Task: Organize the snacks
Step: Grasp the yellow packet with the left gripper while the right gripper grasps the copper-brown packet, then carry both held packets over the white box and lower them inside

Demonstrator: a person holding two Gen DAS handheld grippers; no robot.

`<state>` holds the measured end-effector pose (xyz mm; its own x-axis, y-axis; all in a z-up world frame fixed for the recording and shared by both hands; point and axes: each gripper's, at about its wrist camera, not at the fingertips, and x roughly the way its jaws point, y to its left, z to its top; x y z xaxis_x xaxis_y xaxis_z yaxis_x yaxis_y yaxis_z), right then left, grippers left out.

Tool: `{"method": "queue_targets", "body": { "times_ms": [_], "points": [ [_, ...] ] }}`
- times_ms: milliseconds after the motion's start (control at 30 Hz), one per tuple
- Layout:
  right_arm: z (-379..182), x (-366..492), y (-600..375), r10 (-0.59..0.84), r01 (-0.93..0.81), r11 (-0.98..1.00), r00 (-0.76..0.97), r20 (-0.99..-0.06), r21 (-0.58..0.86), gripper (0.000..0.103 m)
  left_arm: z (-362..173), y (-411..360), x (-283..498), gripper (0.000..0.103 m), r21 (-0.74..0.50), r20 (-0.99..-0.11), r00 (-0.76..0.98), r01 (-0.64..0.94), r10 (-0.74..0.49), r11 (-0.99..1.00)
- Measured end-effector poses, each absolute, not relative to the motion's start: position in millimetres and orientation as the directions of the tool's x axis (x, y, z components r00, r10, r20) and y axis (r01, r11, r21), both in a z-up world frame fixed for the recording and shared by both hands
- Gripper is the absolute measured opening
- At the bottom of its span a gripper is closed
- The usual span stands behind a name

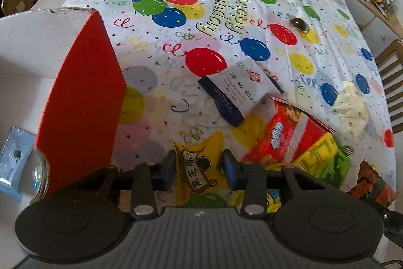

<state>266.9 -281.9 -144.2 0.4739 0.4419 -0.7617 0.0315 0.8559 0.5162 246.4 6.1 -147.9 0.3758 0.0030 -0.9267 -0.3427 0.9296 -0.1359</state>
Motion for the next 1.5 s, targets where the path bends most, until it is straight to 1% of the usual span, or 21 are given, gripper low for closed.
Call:
{"method": "queue_targets", "body": {
  "times_ms": [133, 300, 500, 600, 833, 1033, 1167, 1500],
  "points": [
    [-138.0, 256.5, -292.1, 0.447, 0.036, 0.849, 0.482, -0.753, 0.527, 0.039, -138.1, 3.1, 236.4, 0.038, -0.146, -0.926, 0.376, -0.337, -0.009, 0.930],
    [-123.3, 240.4, -297.2, 0.454, 0.012, 0.851, 0.489, -0.745, 0.525, 0.039, -118.1, -6.0, 220.3, 0.038, -0.155, -0.920, 0.390, -0.291, -0.031, 0.944],
    [-98.1, 218.3, -293.8, 0.476, -0.070, 0.855, 0.499, -0.724, 0.513, 0.039, -89.7, -10.7, 197.0, 0.038, -0.172, -0.909, 0.413, -0.244, -0.058, 0.954],
    [-85.6, 206.7, -289.4, 0.482, -0.115, 0.860, 0.501, -0.719, 0.497, 0.039, -76.1, -13.1, 185.1, 0.038, -0.148, -0.907, 0.419, -0.220, -0.043, 0.964],
    [-55.1, 182.1, -268.8, 0.500, -0.251, 0.865, 0.495, -0.711, 0.434, 0.039, -46.6, -2.8, 155.2, 0.038, -0.141, -0.895, 0.444, -0.198, -0.040, 0.970],
    [-36.3, 167.6, -245.2, 0.525, -0.348, 0.850, 0.482, -0.702, 0.396, 0.039, -23.8, 20.8, 134.4, 0.038, -0.153, -0.885, 0.463, -0.202, -0.043, 0.968],
    [-25.2, 161.0, -223.7, 0.548, -0.409, 0.830, 0.465, -0.696, 0.380, 0.039, -15.3, 44.2, 124.4, 0.038, -0.164, -0.897, 0.439, -0.225, -0.050, 0.960],
    [-6.0, 153.7, -151.0, 0.594, -0.547, 0.769, 0.416, -0.689, 0.332, 0.039, -7.0, 108.7, 103.1, 0.038, -0.152, -0.891, 0.455, -0.304, 0.004, 0.940]
  ]
}}
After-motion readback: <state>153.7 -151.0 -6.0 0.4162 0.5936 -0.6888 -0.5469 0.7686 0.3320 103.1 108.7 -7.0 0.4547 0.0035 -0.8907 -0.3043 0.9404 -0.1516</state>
